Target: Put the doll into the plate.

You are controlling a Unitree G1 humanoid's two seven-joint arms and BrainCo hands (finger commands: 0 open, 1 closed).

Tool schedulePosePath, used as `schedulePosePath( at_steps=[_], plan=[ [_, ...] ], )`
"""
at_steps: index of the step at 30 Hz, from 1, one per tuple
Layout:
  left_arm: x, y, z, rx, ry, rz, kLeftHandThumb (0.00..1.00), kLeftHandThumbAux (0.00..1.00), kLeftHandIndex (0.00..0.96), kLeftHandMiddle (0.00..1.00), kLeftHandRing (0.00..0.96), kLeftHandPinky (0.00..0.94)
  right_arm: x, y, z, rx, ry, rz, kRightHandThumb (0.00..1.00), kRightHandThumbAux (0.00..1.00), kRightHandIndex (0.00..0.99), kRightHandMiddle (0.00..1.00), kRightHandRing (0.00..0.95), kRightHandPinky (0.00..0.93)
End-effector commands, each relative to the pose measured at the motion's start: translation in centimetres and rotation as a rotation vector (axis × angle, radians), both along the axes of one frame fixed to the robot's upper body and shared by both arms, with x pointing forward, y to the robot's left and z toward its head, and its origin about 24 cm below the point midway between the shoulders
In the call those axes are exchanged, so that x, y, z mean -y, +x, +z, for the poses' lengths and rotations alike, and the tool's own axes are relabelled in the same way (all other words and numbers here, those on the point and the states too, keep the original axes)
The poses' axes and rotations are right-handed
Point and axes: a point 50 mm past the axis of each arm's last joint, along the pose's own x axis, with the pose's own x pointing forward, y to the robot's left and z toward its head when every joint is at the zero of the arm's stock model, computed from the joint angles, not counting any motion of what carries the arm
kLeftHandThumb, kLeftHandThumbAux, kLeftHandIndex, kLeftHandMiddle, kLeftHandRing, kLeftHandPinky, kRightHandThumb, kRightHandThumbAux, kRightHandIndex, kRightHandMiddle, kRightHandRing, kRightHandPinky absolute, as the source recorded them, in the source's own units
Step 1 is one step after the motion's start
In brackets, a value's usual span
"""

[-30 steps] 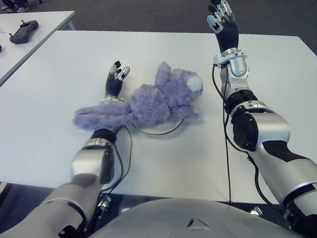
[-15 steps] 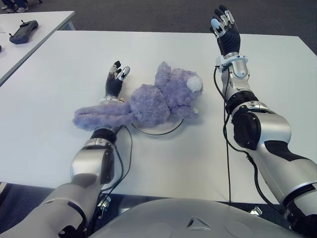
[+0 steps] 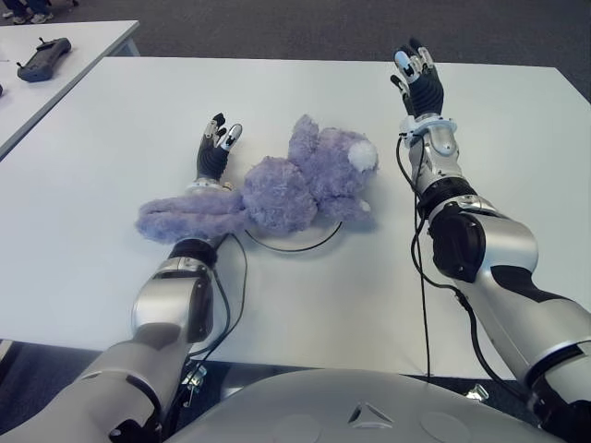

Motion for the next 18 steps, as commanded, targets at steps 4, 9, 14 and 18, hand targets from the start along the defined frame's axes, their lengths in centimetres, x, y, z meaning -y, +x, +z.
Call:
schedulePosePath(
  at_steps=[4, 9, 14, 18],
  plan=[
    [2.7, -10.3, -12.0, -0.501, -0.092, -0.005, 0.0, 0.377, 0.0, 0.0, 0.0, 0.0, -1.1, -1.5, -5.2, -0.193, 0.084, -0.027, 0.0, 0.61, 0.013, 0.018, 0.0, 0.0],
    [2.7, -10.3, -11.7, -0.454, -0.092, 0.006, 0.0, 0.385, 0.0, 0.0, 0.0, 0.0, -1.5, -1.9, -6.2, -0.224, 0.099, -0.036, 0.0, 0.609, 0.011, 0.021, 0.0, 0.0],
    [2.7, -10.4, -11.8, -0.462, -0.109, 0.03, 0.0, 0.397, 0.0, 0.0, 0.0, 0.0, -2.1, -2.4, -7.4, -0.268, 0.138, -0.044, 0.0, 0.61, 0.018, 0.029, 0.002, 0.0],
    [2.7, -10.5, -11.8, -0.461, -0.117, 0.043, 0.0, 0.411, 0.0, 0.005, 0.0, 0.0, -2.4, -2.9, -8.4, -0.303, 0.171, -0.052, 0.0, 0.611, 0.019, 0.032, 0.006, 0.0]
  ],
)
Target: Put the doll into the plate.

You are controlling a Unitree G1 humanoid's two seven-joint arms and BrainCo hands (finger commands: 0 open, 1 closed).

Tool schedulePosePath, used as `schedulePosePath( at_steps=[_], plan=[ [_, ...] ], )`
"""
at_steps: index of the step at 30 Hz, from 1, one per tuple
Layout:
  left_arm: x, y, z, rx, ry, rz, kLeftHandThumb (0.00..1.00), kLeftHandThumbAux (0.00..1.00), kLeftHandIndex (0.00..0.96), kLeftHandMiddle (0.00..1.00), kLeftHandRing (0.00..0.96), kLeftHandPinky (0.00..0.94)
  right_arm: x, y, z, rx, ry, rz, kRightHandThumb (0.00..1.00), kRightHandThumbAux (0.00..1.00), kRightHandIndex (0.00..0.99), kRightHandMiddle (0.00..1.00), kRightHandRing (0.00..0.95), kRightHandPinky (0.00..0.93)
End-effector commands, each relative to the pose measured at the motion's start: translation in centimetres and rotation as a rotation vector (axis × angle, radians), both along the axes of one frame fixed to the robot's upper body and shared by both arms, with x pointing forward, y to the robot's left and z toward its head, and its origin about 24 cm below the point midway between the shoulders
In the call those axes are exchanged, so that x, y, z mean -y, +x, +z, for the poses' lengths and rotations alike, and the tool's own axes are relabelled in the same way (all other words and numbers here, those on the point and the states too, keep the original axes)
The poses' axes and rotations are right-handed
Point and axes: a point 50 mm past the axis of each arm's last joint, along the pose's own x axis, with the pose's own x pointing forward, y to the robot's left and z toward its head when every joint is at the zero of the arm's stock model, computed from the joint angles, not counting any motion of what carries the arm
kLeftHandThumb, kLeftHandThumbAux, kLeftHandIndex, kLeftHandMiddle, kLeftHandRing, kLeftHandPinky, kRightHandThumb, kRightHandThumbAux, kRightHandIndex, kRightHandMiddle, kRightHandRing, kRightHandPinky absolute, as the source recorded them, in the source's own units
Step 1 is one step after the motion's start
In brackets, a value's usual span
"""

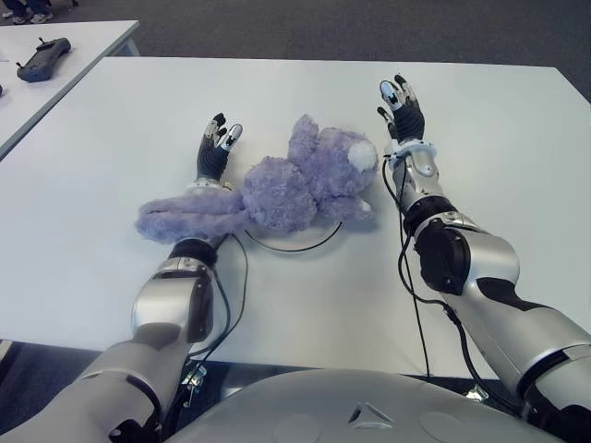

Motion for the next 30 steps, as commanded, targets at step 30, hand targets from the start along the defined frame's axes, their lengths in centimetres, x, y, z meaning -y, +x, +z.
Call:
schedulePosePath(
  at_steps=[30],
  plan=[
    [2.4, -10.5, -11.8, -0.444, -0.195, 0.082, 0.0, 0.411, 0.0, 0.0, 0.0, 0.0, -2.4, -4.0, -7.9, -0.266, 0.137, -0.007, 0.0, 0.562, 0.034, 0.039, 0.001, 0.0]
  ],
)
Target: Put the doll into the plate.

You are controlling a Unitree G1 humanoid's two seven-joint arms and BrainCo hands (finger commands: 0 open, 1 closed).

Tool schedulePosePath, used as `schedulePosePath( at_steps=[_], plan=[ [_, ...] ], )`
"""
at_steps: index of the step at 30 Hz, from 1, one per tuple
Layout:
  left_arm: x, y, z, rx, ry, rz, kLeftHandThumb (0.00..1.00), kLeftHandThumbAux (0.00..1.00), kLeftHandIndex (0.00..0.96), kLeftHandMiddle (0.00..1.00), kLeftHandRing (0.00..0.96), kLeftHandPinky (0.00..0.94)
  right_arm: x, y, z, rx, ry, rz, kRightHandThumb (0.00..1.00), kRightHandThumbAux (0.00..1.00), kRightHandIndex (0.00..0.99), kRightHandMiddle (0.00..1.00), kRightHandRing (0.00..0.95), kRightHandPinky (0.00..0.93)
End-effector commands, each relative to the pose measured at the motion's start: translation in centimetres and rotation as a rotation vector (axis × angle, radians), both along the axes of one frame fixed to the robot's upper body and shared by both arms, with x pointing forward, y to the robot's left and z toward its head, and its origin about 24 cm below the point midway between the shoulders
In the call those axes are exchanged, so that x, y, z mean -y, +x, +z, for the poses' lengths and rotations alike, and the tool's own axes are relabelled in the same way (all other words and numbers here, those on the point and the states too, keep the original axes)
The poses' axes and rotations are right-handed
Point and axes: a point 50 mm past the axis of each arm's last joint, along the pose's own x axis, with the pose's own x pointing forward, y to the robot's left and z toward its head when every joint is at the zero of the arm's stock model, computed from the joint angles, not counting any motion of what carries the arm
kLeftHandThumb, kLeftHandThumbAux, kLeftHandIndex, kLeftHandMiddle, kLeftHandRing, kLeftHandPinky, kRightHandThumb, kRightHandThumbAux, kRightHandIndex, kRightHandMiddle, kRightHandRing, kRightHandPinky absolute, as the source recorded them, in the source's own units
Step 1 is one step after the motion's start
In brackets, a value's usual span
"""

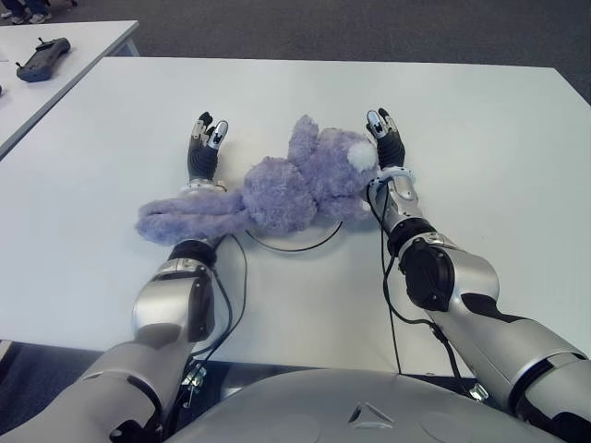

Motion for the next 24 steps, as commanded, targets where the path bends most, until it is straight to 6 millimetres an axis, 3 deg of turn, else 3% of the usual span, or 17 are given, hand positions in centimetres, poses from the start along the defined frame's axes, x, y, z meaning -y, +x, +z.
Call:
schedulePosePath(
  at_steps=[1, 14, 24],
  plan=[
    [3.3, -10.2, -11.8, -0.472, -0.112, -0.024, 0.0, 0.412, 0.0, 0.0, 0.0, 0.0, -0.5, -2.1, -4.0, -0.159, 0.051, -0.004, 0.0, 0.561, 0.034, 0.039, 0.001, 0.0],
    [3.0, -10.3, -11.8, -0.469, -0.115, -0.028, 0.0, 0.408, 0.0, 0.011, 0.0, 0.0, 0.2, -2.2, -3.9, -0.135, -0.007, 0.015, 0.0, 0.569, 0.032, 0.045, 0.011, 0.0],
    [2.7, -10.3, -11.9, -0.463, -0.145, -0.022, 0.0, 0.412, 0.0, 0.006, 0.0, 0.0, -0.5, -3.9, -5.8, -0.133, 0.038, 0.031, 0.0, 0.589, 0.063, 0.078, 0.044, 0.019]
  ],
)
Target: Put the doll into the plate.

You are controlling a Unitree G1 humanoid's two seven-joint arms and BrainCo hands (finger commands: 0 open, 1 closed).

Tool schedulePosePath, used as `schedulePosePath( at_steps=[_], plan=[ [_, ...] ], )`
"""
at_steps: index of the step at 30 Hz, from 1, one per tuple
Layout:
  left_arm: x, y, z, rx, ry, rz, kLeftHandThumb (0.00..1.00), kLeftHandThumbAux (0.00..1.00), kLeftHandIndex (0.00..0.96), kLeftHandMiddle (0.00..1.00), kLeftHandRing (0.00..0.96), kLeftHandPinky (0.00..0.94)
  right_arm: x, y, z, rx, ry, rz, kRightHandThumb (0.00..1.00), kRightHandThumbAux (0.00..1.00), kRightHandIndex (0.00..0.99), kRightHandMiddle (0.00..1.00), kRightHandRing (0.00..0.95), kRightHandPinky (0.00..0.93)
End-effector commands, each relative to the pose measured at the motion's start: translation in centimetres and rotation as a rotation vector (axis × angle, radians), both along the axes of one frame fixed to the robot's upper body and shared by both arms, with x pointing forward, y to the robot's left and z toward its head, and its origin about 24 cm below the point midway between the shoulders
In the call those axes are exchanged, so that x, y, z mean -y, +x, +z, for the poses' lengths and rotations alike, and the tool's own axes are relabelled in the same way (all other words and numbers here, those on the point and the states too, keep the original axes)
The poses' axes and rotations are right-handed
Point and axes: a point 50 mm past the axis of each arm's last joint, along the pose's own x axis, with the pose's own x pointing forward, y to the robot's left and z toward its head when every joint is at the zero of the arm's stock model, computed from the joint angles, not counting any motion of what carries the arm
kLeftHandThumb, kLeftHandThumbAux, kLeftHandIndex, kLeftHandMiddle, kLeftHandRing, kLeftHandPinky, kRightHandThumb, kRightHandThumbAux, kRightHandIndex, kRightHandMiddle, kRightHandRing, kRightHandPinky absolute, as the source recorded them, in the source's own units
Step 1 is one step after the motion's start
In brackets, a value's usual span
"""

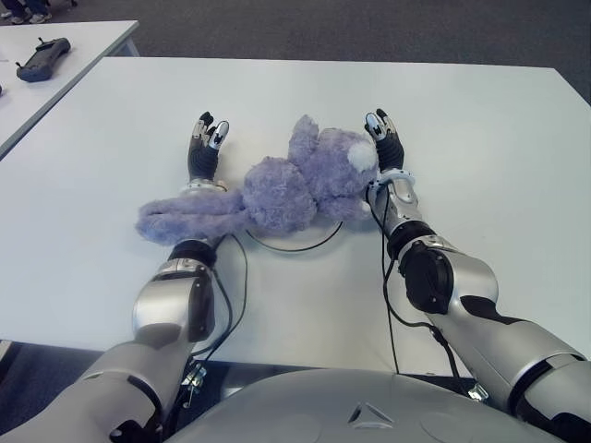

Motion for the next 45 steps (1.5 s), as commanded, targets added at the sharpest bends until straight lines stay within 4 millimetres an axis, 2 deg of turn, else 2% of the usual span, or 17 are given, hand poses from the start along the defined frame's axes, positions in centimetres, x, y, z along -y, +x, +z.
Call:
schedulePosePath(
  at_steps=[1, 13, 22, 45],
  plan=[
    [2.7, -10.3, -11.8, -0.463, -0.145, -0.016, 0.0, 0.413, 0.0, 0.004, 0.0, 0.0, -0.7, -3.6, -5.5, -0.175, 0.05, 0.011, 0.0, 0.589, 0.064, 0.08, 0.046, 0.024],
    [2.2, -10.5, -11.7, -0.429, -0.206, -0.012, 0.0, 0.417, 0.0, 0.0, 0.0, 0.0, -2.1, -3.6, -5.2, -0.141, 0.003, 0.045, 0.0, 0.588, 0.089, 0.102, 0.074, 0.07],
    [1.9, -10.8, -11.9, -0.434, -0.191, -0.012, 0.0, 0.434, 0.0, 0.0, 0.0, 0.0, -3.7, -6.7, -8.3, -0.224, 0.046, 0.067, 0.0, 0.607, 0.095, 0.108, 0.089, 0.085],
    [0.9, -11.5, -12.0, -0.416, -0.179, -0.01, 0.0, 0.411, 0.0, 0.0, 0.0, 0.0, -6.2, -9.3, -10.6, -0.327, 0.087, 0.093, 0.0, 0.548, 0.099, 0.11, 0.092, 0.093]
  ],
)
